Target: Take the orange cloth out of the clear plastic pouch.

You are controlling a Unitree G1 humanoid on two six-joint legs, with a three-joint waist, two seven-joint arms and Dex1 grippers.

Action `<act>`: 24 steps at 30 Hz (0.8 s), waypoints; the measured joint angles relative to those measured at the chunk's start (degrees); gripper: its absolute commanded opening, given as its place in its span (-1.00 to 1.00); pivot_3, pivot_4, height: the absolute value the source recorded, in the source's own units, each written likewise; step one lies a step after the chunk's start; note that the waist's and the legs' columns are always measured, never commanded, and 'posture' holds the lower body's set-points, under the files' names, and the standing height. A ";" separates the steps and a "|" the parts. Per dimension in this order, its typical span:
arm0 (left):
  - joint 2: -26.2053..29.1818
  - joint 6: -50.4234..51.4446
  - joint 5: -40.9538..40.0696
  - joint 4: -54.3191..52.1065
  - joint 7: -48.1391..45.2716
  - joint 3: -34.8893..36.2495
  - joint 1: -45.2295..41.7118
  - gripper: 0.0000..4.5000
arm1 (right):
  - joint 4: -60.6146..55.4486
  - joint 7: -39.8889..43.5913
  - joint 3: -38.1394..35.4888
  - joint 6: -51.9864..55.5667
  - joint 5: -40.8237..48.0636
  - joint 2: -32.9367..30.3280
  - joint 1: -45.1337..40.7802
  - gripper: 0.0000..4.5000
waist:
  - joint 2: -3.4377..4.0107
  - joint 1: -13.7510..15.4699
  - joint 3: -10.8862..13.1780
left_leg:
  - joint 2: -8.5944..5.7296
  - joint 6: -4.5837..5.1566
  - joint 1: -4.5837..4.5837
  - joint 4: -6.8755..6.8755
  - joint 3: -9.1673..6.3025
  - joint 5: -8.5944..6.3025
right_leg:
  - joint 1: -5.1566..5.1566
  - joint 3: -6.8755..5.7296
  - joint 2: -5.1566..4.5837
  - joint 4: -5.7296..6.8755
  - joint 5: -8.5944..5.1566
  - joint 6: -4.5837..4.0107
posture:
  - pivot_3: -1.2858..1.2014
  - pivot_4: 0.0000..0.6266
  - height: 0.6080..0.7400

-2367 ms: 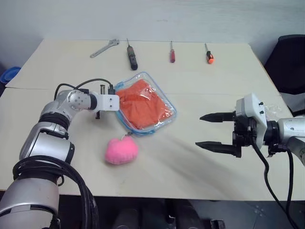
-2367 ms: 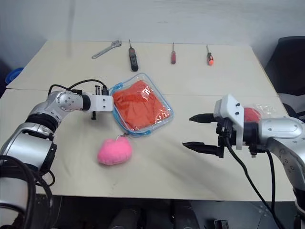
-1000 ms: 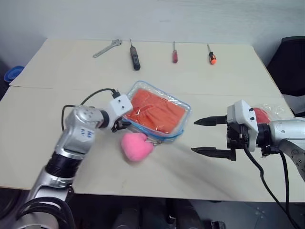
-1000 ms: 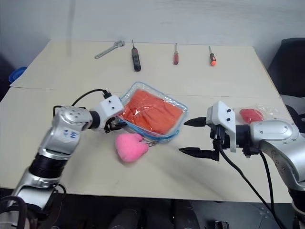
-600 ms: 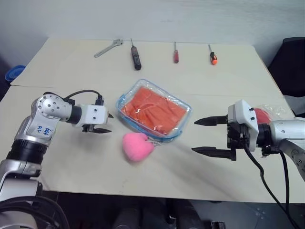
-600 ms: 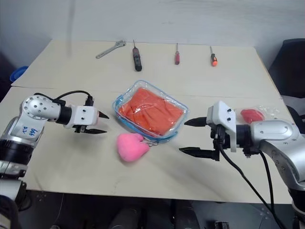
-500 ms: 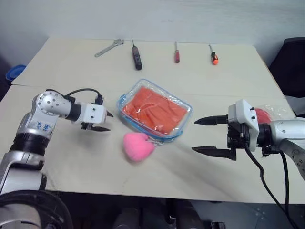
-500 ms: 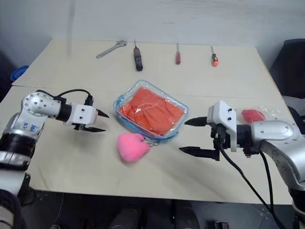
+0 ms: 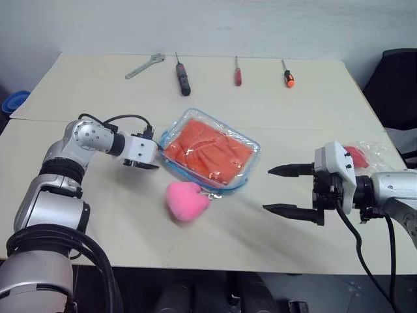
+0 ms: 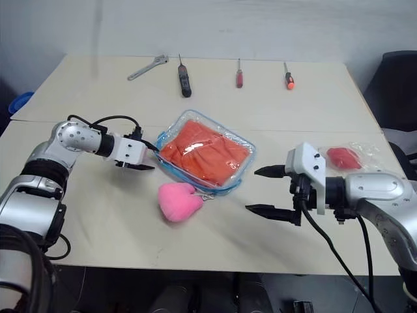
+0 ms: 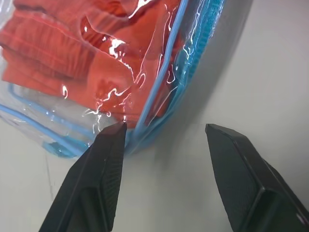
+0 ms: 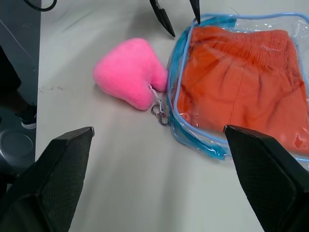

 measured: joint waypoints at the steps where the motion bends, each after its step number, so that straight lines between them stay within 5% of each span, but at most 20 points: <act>1: -0.23 -0.07 0.28 0.40 0.50 -0.07 -0.35 -0.17 | -0.33 -0.19 -0.54 0.20 0.34 0.00 0.00 1.00 | 0.00 0.01 0.00 | 0.00 0.00 0.00 0.01 0.00 0.00 | 0.00 0.00 0.00 0.00 0.00 0.00 | 0.03 -0.52 1.00; 7: -0.31 -0.21 -0.13 0.84 0.76 0.68 -0.51 -0.98 | -1.04 -0.33 -0.89 0.91 0.81 -0.50 0.32 1.00 | -0.01 0.01 -0.01 | 0.00 0.00 0.00 0.01 -0.01 0.00 | 0.00 -0.01 -0.01 -0.01 0.01 0.01 | 0.03 -0.52 1.00; 15: -0.11 17.23 -6.76 -13.92 -6.45 5.72 7.40 -0.99 | -1.02 0.10 -0.74 -0.25 0.92 -0.66 0.24 1.00 | -0.01 -0.13 -0.01 | 0.04 0.00 0.01 0.02 -0.04 0.00 | -0.01 0.06 -0.01 0.01 0.00 0.01 | 0.03 -0.52 1.00; 24: 0.19 65.47 -9.13 -66.99 -2.40 10.79 30.34 -0.99 | 4.10 4.88 4.61 -8.55 -4.10 1.29 -3.44 1.00 | -0.01 0.04 -0.01 | 0.05 0.00 0.00 0.02 -0.14 0.00 | 0.04 0.55 -0.05 -0.03 0.00 0.01 | 0.03 -0.52 1.00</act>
